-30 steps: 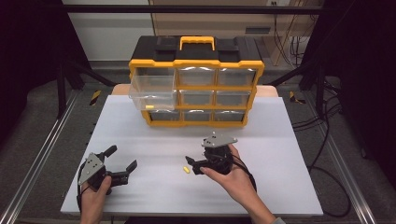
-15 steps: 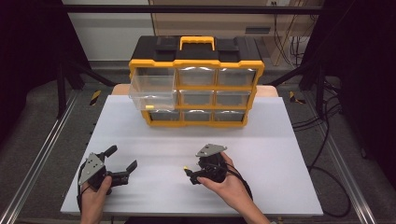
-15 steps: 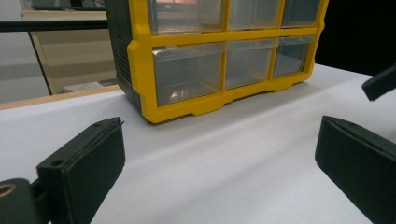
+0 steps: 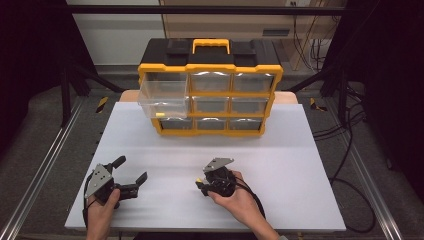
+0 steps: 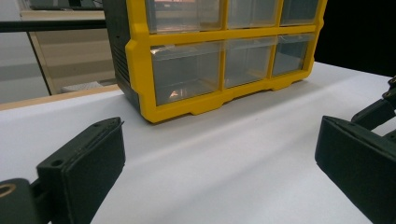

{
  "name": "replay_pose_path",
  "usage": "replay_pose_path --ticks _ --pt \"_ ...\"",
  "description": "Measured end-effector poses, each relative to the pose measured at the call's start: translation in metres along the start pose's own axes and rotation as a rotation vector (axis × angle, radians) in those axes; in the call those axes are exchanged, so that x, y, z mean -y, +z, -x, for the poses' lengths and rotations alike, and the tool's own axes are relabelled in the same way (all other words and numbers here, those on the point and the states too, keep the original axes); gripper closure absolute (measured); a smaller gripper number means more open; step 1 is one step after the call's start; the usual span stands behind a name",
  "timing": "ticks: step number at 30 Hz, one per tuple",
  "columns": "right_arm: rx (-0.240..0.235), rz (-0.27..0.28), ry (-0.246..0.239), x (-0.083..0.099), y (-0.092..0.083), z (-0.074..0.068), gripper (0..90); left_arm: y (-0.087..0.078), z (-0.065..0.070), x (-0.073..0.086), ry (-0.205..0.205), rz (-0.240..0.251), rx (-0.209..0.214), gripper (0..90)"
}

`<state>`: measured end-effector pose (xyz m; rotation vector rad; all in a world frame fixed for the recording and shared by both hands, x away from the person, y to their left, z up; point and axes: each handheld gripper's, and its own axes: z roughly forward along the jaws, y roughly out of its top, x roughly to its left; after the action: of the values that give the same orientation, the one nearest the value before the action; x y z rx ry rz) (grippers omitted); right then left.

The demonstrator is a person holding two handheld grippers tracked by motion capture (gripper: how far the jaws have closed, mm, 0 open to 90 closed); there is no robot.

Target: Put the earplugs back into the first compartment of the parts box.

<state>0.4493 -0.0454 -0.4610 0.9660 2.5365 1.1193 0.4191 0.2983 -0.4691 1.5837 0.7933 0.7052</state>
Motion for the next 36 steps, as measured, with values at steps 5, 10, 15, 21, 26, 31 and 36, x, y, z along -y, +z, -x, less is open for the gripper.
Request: replay_pose_path --ticks 5,10,15,21,26,31,36 --pt "0.0 -0.015 0.002 0.0 0.009 0.002 63.7 0.0 0.0 0.0 0.001 -0.002 0.002 1.4" --pt "-0.003 -0.032 -0.008 0.0 0.016 0.002 69.6 0.0 0.0 0.0 0.001 -0.001 0.002 1.4" --pt "0.0 -0.045 -0.013 0.0 0.019 0.001 73.5 0.0 0.0 0.0 0.001 -0.001 0.003 1.4" --pt "0.003 -0.046 -0.029 -0.001 0.022 0.001 79.5 0.001 0.0 0.0 0.001 -0.002 0.003 1.4" --pt "0.001 -0.04 -0.034 -0.001 0.021 0.002 81.2 0.001 0.0 0.0 0.0 -0.003 0.003 1.4" --pt "-0.002 -0.006 -0.027 -0.003 0.016 0.004 81.5 0.0 0.0 0.0 0.0 -0.001 0.003 1.4" --pt "0.008 0.056 -0.019 -0.009 0.005 0.008 81.4 0.0 0.0 0.0 0.001 0.001 0.003 1.4"
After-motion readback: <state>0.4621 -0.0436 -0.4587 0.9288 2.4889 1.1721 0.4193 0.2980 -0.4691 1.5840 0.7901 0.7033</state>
